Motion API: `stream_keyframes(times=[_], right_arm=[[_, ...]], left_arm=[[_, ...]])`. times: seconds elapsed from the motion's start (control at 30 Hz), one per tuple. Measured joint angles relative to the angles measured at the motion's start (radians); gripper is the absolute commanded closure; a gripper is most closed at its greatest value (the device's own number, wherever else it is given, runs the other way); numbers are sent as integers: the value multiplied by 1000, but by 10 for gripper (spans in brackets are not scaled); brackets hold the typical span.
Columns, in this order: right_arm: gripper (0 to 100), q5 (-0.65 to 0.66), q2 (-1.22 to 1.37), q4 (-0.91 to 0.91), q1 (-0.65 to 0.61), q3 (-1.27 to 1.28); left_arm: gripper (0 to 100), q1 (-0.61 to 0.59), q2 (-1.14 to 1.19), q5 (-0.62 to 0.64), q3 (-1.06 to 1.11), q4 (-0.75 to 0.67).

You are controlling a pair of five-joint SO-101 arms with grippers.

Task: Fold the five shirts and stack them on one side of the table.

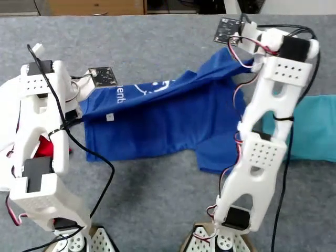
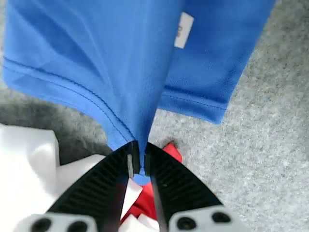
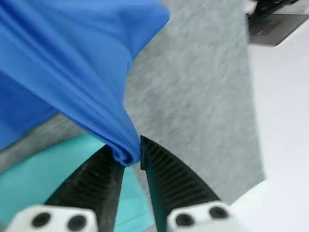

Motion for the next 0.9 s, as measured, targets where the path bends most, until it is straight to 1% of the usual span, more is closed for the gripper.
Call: stream_keyframes(times=[0.1, 0.27, 0.33, 0.43, 0.53, 0.63, 0.7, 0.8, 0.9], right_arm=[[996, -8, -146, 0, 31, 233], [996, -38, -341, 0, 29, 626], [996, -38, -385, -15, 37, 752], [996, -38, -433, -86, 55, 887], [996, -43, -463, -133, 54, 971], [996, -87, -471, -149, 41, 1011], [996, -141, -471, -152, 11, 1028], [996, -209, -471, -155, -41, 1063], [996, -229, -471, -155, -83, 1076]], left_arm=[[982, -32, 0, 0, 0, 0], [982, -37, 0, 0, 3, 6], [982, -37, 3, 0, 3, 6], [982, -37, 28, 0, 3, 9], [982, -37, 32, 0, 3, 32], [982, -37, 38, 0, -11, 87], [967, -35, 41, 14, -23, 103], [913, -32, 41, 57, -34, 109], [933, -31, 41, 83, -34, 115]])
